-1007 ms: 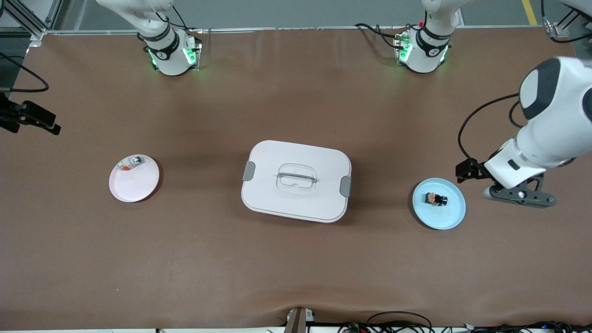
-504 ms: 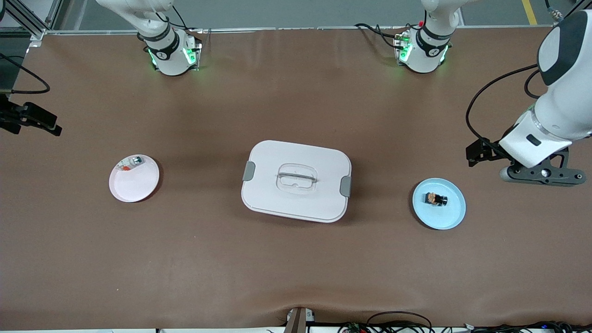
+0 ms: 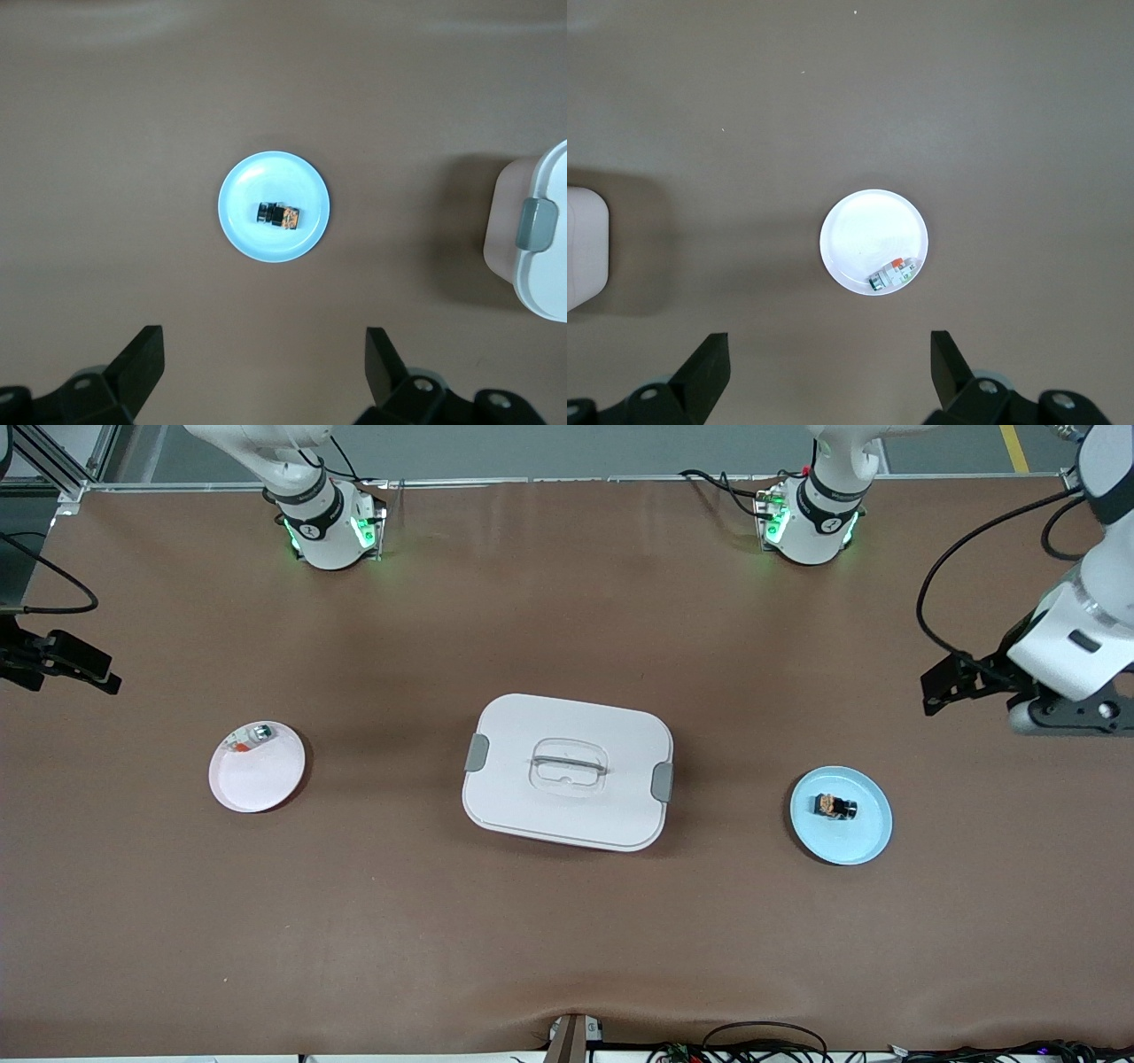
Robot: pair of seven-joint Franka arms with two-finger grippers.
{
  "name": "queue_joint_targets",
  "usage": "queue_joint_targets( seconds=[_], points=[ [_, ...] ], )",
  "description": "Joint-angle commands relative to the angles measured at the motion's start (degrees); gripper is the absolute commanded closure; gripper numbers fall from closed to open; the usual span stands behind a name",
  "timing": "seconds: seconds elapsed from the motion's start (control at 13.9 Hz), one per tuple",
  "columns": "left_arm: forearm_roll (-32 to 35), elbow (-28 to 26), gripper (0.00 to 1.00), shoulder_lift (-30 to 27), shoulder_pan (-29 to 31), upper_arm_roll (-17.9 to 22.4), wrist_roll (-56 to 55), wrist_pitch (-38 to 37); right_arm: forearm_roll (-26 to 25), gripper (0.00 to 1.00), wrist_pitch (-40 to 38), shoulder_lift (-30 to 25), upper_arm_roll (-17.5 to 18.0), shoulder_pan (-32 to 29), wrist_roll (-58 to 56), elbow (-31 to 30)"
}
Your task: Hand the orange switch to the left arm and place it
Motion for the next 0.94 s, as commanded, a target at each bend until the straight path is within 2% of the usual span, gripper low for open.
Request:
queue_joint_targets(
  seconds=[0.0, 0.5, 0.86],
  points=[
    [-1.2, -0.6, 0.0, -2.8, -2.4, 2.4, 0.2, -2.9, 1.0, 0.0, -0.3, 0.8, 0.7, -1.5, 0.1, 1.4],
    [-1.2, -2.0, 0.0, -5.3, -2.2, 2.5, -0.7, -5.7, 0.3, 0.0, -0.7, 0.7, 0.7, -1.4, 0.0, 1.5],
    [-1.8, -6.4, 0.0, -9.1, -2.2, 3.7, -0.7, -4.8, 0.3, 0.0, -0.6, 0.7, 0.8, -1.4, 0.0, 1.5]
  ],
)
